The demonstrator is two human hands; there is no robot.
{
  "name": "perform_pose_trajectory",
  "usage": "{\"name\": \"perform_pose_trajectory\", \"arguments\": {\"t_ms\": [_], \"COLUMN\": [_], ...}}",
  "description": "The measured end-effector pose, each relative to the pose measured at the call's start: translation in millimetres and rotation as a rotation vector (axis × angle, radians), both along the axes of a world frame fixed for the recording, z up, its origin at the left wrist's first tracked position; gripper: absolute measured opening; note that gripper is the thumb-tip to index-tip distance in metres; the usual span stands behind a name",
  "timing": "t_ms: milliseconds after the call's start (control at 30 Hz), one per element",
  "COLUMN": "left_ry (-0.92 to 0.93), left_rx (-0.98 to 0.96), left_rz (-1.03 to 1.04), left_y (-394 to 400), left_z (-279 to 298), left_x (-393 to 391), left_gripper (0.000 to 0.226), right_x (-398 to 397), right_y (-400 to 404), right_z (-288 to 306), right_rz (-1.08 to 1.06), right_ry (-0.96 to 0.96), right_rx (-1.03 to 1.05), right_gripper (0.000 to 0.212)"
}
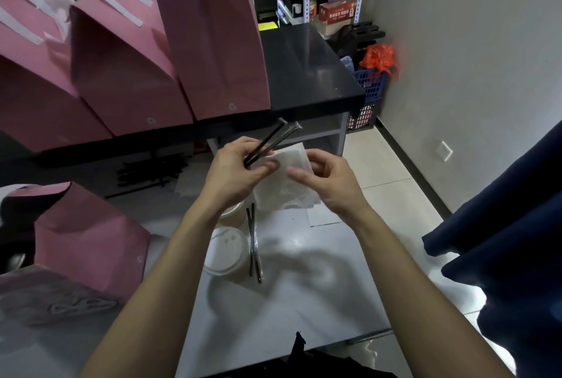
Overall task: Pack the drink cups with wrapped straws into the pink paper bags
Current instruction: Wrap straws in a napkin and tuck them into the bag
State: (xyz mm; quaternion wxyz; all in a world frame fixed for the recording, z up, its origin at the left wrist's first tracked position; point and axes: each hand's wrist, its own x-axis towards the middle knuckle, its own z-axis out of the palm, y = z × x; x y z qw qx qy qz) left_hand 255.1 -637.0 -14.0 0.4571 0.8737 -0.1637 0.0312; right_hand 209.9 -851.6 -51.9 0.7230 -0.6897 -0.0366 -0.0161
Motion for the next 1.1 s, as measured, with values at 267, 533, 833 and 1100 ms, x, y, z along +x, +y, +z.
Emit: {"name": "perform_pose_trajectory", "arguments": {"t_ms": [267, 533, 833, 1100], "left_ry": [0.266, 0.248, 0.214, -0.097], "left_rx": [-0.624, -0.896, -0.821, -0.237], "left_rz": [0.243, 0.274, 0.274, 0.245], "left_y": [29, 93, 216, 381], "left_z": [13, 30, 62, 107], "left_x": [-8, -17, -28, -62], "left_gripper": [0.036, 0.025, 0.034, 0.016], "right_x": [23, 38, 35, 32], "right_y": [40, 136, 258, 338], "right_z": [17, 51, 87, 140], "right_rz": [-0.256, 0.015, 0.239, 0.12], "right_ry": [-0.06, -0.11, -0.188, -0.325], "right_rx": [-0.095, -0.089, -0.216, -0.139], "right_gripper": [0.014, 0.011, 0.021, 0.007]}}
